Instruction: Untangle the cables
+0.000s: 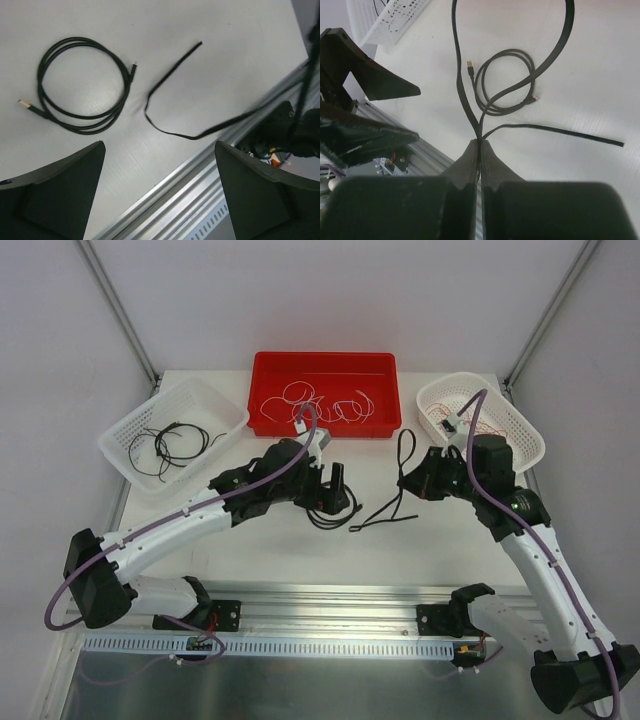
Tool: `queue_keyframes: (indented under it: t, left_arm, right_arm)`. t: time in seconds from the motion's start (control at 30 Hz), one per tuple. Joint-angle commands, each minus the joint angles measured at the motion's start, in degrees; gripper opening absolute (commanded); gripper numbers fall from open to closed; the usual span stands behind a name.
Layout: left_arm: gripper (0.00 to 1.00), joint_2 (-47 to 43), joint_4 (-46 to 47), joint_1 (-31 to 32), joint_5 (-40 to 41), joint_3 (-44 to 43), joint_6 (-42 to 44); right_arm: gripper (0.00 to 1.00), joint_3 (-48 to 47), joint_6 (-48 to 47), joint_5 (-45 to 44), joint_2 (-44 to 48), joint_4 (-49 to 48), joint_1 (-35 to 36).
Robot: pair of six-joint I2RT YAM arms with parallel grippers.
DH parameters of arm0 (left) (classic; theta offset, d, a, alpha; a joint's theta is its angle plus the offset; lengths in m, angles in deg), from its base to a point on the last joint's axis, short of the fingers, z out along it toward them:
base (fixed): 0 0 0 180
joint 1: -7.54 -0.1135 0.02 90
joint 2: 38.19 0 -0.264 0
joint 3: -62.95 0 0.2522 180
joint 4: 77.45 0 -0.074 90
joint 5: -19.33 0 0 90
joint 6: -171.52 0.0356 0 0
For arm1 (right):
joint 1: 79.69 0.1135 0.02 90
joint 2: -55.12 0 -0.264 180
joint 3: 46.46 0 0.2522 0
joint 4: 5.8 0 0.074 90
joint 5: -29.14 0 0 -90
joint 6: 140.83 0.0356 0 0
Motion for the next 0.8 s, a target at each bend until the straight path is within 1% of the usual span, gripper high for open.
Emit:
queue_keyframes:
  t: [0.0,0.23,0.4,0.53,0.63,0.77]
  left_arm:
    - [0.92,-1.73,5.44,3.57,-4.87,-1.57,1.33]
    - [0.86,0.1,13.44,8.22,-8.3,-1.21,1.94]
    - [0.82,3.09,14.41,9.63,-9.26,-2.88,3.61]
    - [0.77,5.99,14.33,10.34,-9.0,-4.38,4.32]
    - [0.73,7.22,14.42,10.43,-9.0,-4.99,3.97]
    - [0.62,8.28,14.5,11.13,-9.44,-5.96,4.14]
  right_arm:
    - [0.01,3.26,6.54,1.88,1.72,-9.77,2.23]
    - [0.01,5.82,9.54,-2.25,1.54,-12.85,7.51]
    - [0.01,6.17,10.68,-3.31,1.45,-13.55,9.53]
    - [0.01,6.43,11.3,-3.49,1.54,-13.99,10.23]
    - [0.01,6.26,11.3,-3.4,1.19,-13.91,10.67]
    - [0.01,6.08,11.12,-3.4,0.66,-14.08,11.38]
